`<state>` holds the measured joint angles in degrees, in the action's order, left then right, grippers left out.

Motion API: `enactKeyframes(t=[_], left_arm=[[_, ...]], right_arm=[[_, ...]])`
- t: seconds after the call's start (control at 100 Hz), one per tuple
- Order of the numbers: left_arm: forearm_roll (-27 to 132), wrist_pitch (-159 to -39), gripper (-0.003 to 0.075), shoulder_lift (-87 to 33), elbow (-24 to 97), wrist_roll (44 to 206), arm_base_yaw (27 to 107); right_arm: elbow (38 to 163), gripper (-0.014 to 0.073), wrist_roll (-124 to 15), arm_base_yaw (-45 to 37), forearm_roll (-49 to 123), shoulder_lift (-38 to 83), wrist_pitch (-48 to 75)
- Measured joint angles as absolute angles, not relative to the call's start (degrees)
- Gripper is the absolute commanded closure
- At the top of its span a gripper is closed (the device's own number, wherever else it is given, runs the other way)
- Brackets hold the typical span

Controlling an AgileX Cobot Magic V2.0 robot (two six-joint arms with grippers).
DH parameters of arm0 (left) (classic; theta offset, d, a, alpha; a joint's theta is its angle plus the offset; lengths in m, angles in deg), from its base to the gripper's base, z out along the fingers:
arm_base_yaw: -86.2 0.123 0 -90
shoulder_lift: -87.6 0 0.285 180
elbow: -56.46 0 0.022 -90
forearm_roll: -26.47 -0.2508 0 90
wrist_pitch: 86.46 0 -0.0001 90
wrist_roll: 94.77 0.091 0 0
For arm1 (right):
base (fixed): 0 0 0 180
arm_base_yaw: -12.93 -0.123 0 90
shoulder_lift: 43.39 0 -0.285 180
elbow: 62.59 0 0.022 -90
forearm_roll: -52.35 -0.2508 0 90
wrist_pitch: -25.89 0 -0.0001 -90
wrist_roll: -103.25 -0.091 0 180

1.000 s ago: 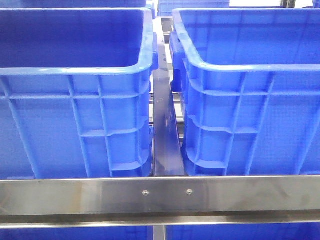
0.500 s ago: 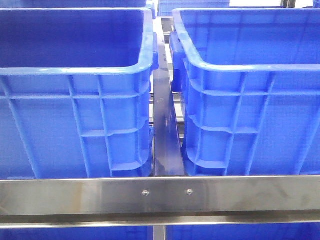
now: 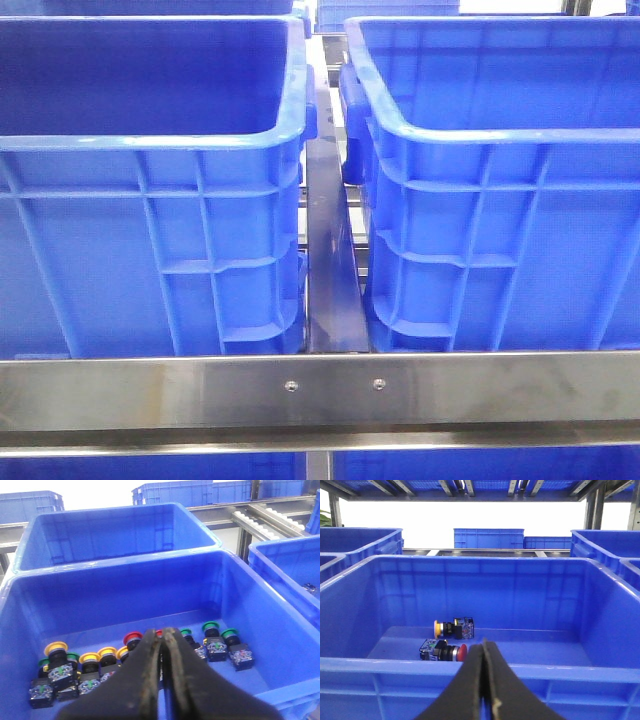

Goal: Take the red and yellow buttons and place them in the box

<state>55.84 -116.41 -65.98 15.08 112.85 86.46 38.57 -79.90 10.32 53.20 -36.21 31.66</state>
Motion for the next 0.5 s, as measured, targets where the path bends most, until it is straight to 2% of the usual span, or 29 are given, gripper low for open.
enactKeyframes(t=[0.15,0.37,0.5], left_arm=[[50.28,-115.15,0.0739,-65.98,14.71,110.4,85.18],[27.36,-109.89,0.0739,-67.24,9.57,84.86,83.97],[22.49,-104.45,0.0739,-69.76,4.49,80.17,83.97]], right_arm=[[38.57,0.0661,-79.9,10.32,53.2,-36.21,31.66],[38.57,0.0661,-79.9,10.32,53.2,-36.21,31.66],[38.57,0.0661,-79.9,10.32,53.2,-36.21,31.66]])
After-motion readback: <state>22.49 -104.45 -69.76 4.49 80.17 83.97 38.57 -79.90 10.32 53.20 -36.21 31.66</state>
